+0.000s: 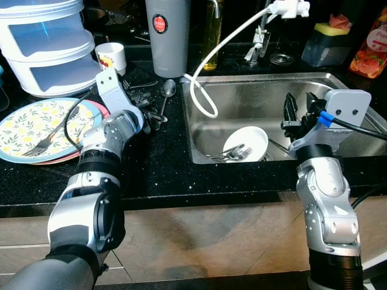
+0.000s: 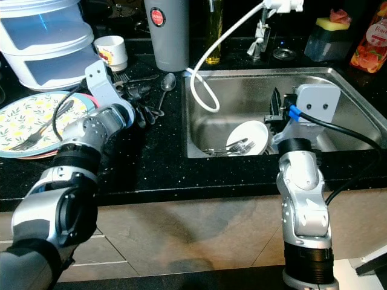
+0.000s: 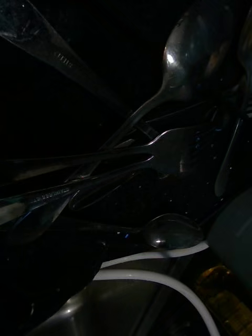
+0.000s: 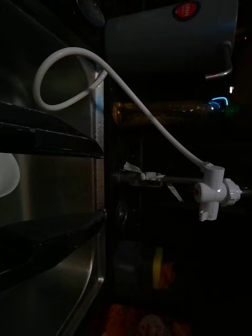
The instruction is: Kitchen organization
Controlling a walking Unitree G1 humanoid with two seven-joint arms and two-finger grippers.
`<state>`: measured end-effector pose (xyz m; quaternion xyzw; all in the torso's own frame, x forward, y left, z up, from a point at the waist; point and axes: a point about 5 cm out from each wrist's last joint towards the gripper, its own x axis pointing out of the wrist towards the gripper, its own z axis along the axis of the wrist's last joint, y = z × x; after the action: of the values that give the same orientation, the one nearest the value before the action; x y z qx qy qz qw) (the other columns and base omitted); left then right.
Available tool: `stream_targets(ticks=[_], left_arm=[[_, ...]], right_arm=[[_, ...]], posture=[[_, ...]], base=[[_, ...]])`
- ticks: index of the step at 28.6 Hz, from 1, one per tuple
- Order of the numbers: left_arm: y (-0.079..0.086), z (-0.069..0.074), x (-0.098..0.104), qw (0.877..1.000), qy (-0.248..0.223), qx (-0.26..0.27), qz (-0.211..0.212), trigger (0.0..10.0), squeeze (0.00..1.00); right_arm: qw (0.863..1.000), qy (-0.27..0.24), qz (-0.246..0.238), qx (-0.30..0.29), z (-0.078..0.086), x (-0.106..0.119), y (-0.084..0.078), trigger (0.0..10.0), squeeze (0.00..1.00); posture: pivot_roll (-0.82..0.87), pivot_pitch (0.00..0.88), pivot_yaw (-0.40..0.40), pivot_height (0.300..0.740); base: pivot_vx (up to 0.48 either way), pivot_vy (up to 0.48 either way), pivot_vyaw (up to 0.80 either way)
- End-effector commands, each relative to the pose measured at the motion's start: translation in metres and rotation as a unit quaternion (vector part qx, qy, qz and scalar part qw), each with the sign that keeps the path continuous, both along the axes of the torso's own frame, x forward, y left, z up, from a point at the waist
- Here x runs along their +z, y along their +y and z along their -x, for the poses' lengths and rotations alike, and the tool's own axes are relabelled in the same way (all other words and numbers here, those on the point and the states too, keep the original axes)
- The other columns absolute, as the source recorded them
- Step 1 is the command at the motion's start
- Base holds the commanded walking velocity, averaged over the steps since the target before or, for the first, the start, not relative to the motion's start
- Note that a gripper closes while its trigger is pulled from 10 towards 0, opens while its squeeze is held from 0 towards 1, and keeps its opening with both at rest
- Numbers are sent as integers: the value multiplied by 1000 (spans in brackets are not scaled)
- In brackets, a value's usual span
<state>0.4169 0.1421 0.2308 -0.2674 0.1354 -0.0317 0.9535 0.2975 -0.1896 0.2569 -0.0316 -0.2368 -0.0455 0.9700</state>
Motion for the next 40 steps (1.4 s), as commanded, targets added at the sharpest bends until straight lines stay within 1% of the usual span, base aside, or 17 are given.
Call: stream_targets(ticks=[1,2,3,4,15,24,25,26,27,30,31,33,36,37,38,39,40], left_arm=[[0,1,-11,1000,27,-1,9,6667,0],[0,1,-12,999,31,-3,15,4235,0],[-1,1,-14,999,35,-5,20,3922,0],[-1,1,-17,999,43,-5,18,0,0],[3,1,-24,998,58,10,-7,0,0],[6,-2,-14,999,31,14,-4,0,0],[8,-3,-6,999,-2,23,-31,9216,0],[11,-4,8,995,-54,37,-76,10000,0],[11,-4,8,995,-54,37,-76,10000,0],[5,5,55,966,-210,28,-150,10000,0],[5,5,55,966,-210,28,-150,10000,0],[-3,15,72,949,-272,3,-159,10000,0],[-3,18,74,944,-280,5,-175,10000,0],[-3,22,75,933,-298,5,-202,10000,0],[-3,22,75,933,-298,5,-202,10000,0],[-4,24,75,919,-310,6,-243,10000,0],[-4,24,75,919,-310,6,-243,10000,0]], right_arm=[[1000,2,-4,1,1,0,1,10000,0],[1000,2,-4,1,1,0,1,10000,0],[1000,2,-4,1,1,0,1,10000,0],[1000,2,-4,2,0,0,1,10000,0],[1000,0,-6,0,1,1,1,10000,0],[1000,-1,-7,1,0,1,0,10000,0],[1000,-1,-7,1,0,1,0,10000,0],[1000,-2,-6,2,0,2,1,10000,0],[1000,-2,-6,2,0,2,1,10000,0],[1000,-2,-4,3,0,2,0,10000,0],[1000,-2,-4,3,0,2,0,10000,0],[1000,-3,-3,3,0,3,0,10000,0],[1000,-3,-3,2,0,3,0,10000,0],[1000,-3,-3,2,-1,3,0,10000,0],[1000,-3,-3,2,-1,3,0,10000,0],[1000,-3,-3,3,-1,3,0,10000,0],[1000,-3,-3,3,-1,3,0,10000,0]], posture=[[-10,89,30,740],[-10,89,30,740],[-10,90,30,740],[-10,90,31,740],[-11,87,35,740],[-9,84,32,740],[-9,81,30,740],[-11,80,28,740],[-11,80,28,740],[-13,76,26,740],[-13,76,26,740],[-10,71,26,740],[-10,71,26,740],[-10,71,26,740],[-10,71,26,740],[-6,65,23,740],[-6,65,23,740]], base=[[0,0,0],[0,0,0],[0,0,0],[0,0,0],[0,0,0],[0,0,0],[0,0,0],[0,0,0],[0,0,0],[0,0,0],[0,0,0],[0,0,0],[0,0,0],[0,0,0],[0,0,0],[0,0,0],[0,0,0]])
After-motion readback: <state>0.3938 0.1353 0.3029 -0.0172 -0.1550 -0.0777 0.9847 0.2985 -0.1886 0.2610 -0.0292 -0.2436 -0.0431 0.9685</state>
